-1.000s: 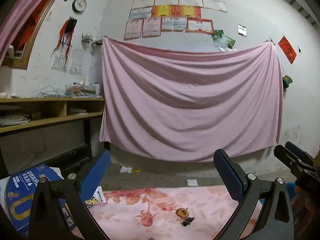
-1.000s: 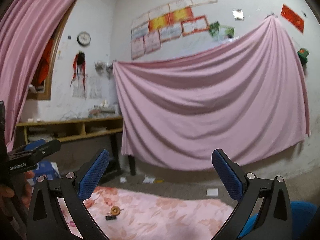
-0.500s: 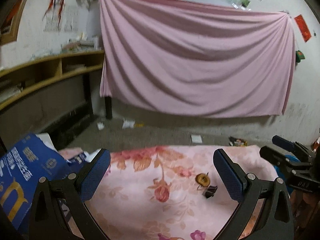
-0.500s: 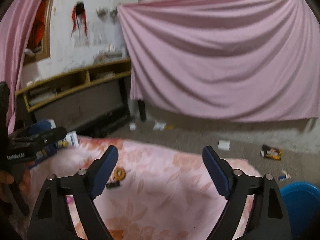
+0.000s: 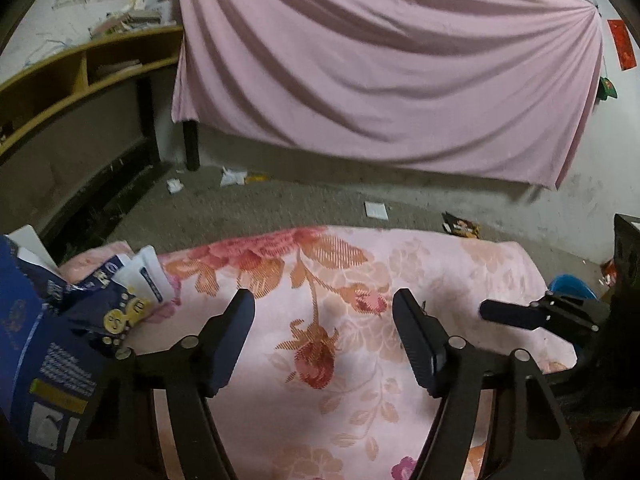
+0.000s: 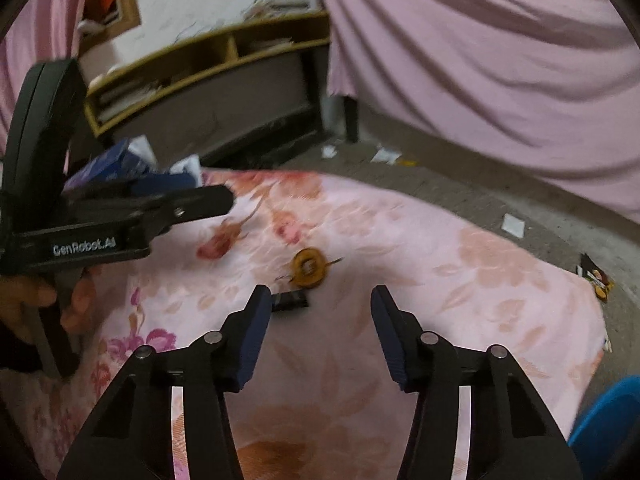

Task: Collect trash
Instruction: 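Grasp the black binder clip with the right tool while the left tool grasps the brown fruit slice, then lift and carry the fruit slice and binder clip over the blue basin, then open both tools to drop the fruit slice and clip into the basin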

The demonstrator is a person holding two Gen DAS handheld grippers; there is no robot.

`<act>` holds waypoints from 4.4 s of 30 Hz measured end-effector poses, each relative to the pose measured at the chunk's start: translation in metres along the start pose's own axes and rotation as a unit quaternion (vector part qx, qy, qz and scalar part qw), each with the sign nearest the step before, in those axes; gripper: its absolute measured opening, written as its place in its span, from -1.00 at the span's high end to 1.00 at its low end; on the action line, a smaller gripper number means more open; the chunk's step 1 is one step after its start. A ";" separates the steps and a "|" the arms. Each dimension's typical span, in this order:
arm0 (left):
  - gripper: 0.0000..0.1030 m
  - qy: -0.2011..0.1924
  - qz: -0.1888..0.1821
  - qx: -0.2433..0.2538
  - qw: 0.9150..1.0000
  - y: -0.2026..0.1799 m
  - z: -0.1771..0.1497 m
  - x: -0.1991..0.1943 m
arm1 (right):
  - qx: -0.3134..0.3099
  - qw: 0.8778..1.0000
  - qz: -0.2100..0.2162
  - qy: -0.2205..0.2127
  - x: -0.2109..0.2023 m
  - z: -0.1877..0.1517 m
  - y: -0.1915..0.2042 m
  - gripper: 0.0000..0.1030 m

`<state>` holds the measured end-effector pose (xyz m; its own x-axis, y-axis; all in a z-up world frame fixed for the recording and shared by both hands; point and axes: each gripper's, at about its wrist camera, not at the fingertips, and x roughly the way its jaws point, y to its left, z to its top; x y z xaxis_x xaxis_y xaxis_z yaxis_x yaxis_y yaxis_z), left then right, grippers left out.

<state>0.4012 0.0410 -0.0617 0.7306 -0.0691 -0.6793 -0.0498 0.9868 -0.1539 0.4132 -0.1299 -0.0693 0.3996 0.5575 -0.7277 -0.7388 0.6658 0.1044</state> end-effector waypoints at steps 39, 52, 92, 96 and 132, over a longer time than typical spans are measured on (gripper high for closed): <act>0.51 0.124 -0.068 0.135 0.981 -0.093 -0.014 0.066 | 0.052 0.998 -0.027 0.010 -0.034 -0.037 -0.051 0.55; 0.51 -0.029 -0.115 0.084 0.989 -0.117 -0.010 0.000 | 0.076 0.985 -0.078 -0.136 -0.108 -0.050 -0.060 0.55; 0.50 -0.293 -0.228 0.209 0.905 -0.348 -0.045 -0.117 | 0.130 0.843 -0.305 -0.423 -0.312 -0.162 -0.082 0.54; 0.50 -0.277 -0.235 0.217 0.906 -0.363 -0.050 -0.110 | 0.141 0.846 -0.307 -0.412 -0.313 -0.171 -0.089 0.54; 0.49 -0.163 -0.244 0.232 0.927 -0.385 -0.057 -0.065 | 0.215 0.873 -0.294 -0.324 -0.300 -0.186 -0.133 0.53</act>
<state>0.3337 -0.3427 0.0010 0.7599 -0.5503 -0.3460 0.5840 0.8117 -0.0083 0.2903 -0.4778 0.0088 0.9673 0.1263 -0.2200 -0.0849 0.9784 0.1883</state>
